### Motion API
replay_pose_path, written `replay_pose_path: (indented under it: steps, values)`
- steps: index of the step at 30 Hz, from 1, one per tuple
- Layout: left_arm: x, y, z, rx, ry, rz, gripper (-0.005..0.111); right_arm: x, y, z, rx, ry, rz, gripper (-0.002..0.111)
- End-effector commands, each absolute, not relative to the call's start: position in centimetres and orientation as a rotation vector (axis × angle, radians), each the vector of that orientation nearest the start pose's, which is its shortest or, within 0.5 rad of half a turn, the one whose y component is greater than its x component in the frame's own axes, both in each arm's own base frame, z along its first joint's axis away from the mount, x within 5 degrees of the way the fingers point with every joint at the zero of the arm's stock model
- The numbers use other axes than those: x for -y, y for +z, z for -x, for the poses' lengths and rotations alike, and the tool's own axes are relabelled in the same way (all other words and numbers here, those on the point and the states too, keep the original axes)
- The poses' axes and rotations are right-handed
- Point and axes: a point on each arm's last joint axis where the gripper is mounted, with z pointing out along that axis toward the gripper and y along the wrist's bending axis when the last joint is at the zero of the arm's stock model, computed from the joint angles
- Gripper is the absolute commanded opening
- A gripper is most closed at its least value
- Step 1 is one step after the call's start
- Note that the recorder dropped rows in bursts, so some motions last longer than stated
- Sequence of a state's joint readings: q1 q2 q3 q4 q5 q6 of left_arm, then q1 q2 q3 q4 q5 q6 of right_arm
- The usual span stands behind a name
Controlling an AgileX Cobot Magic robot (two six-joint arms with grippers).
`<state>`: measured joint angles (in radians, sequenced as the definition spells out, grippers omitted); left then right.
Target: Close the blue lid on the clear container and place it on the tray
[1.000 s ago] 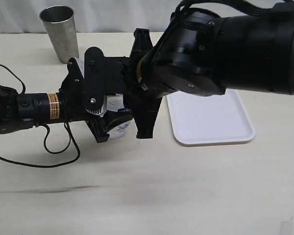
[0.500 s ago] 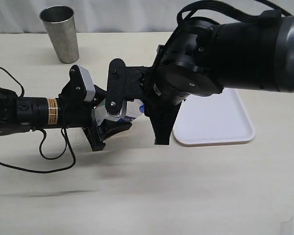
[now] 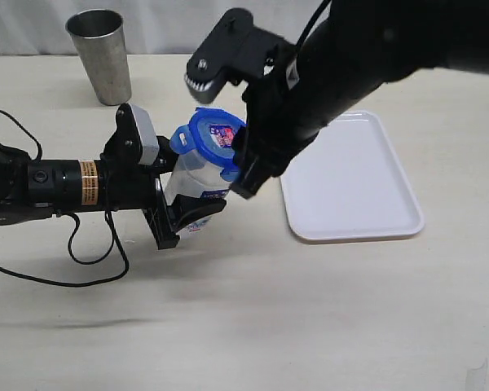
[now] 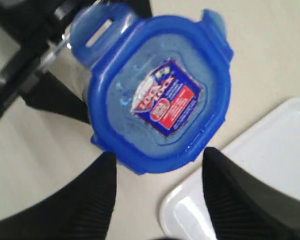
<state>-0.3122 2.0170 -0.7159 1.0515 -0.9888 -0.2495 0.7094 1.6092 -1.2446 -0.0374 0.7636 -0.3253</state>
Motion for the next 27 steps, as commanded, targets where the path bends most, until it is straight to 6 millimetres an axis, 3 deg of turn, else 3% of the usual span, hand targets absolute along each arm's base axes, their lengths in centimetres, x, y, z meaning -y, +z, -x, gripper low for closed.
replay_pose_path:
  steps: [1, 3, 6, 9, 13, 18, 27]
  values:
    - [16.2, 10.8, -28.4, -1.577, -0.749, -1.185, 0.0, -22.5, 31.0, -26.9, -2.355, 0.428, 0.99, 0.053]
    - [16.2, 10.8, -28.4, -1.577, -0.749, -1.185, 0.0, -23.3, 32.7, -27.0, -2.362, 0.586, 0.871, 0.053]
    - [16.2, 10.8, -28.4, -1.577, -0.749, -1.185, 0.0, -24.4, 33.9, -27.5, -2.409, 0.664, 0.812, 0.053]
    - [16.2, 10.8, -28.4, -1.577, -0.749, -1.185, 0.0, -25.5, 33.1, -28.6, -2.53, 0.506, 0.779, 0.053]
    - [16.2, 10.8, -28.4, -1.577, -0.749, -1.185, 0.0, -27.5, 30.6, -29.5, -2.631, 0.213, 0.812, 0.053]
    - [16.2, 10.8, -28.4, -1.577, -0.749, -1.185, 0.0, -30.1, 29.6, -29.5, -2.62, 0.203, 0.883, 0.053]
    - [16.3, 10.9, -28.4, -1.575, -0.752, -1.184, 0.0, -29.2, 28.6, -30.1, -2.686, -0.019, 0.858, 0.049]
